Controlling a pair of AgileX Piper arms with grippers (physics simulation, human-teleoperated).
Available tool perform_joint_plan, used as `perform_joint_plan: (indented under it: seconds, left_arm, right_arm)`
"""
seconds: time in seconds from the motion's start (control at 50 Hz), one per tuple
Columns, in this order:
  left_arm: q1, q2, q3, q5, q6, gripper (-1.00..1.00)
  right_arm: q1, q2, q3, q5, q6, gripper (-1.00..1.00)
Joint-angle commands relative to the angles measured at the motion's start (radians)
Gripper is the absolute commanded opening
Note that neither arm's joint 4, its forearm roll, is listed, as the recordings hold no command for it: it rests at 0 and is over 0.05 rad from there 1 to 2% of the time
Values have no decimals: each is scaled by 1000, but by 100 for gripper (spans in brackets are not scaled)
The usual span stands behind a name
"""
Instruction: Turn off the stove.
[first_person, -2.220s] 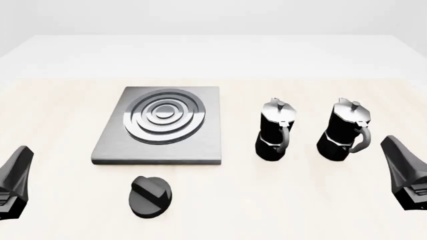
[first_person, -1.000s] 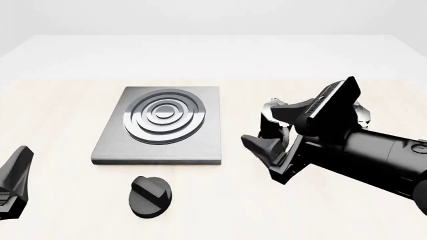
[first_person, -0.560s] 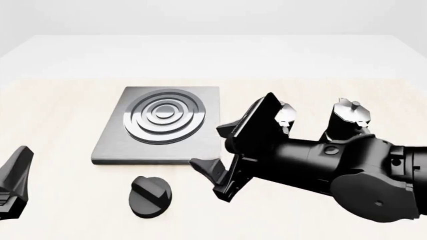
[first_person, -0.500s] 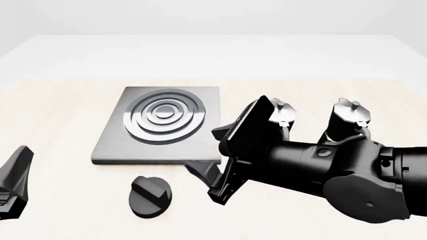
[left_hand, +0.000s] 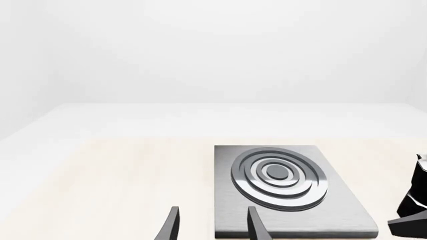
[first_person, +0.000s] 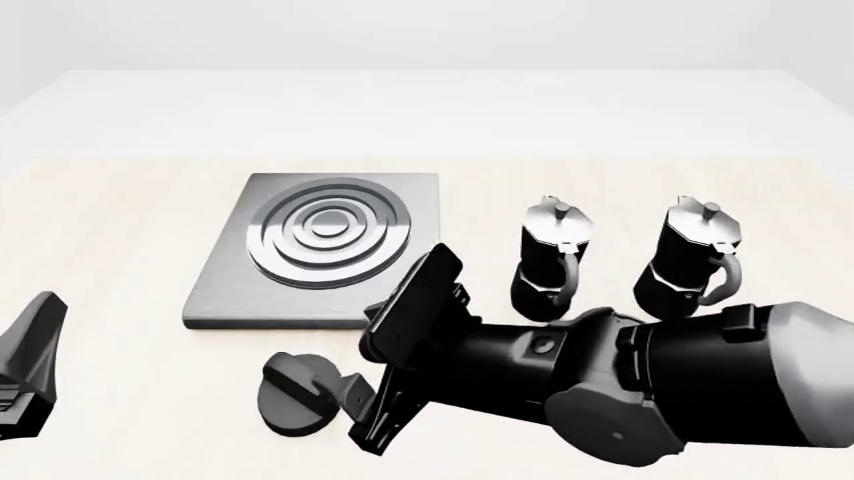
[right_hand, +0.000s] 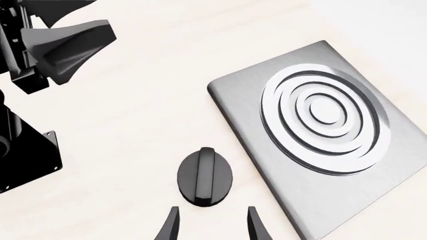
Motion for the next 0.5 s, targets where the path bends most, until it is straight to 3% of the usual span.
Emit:
perform_joint_plan:
  seconds: [0.02, 0.5]
  left_arm:
    - [0, 0, 0, 0, 0, 100]
    - [0, 0, 0, 0, 0, 100]
  right_arm:
    - [18, 77, -17, -30, 17, 100]
    - [31, 229, -71, -81, 23, 100]
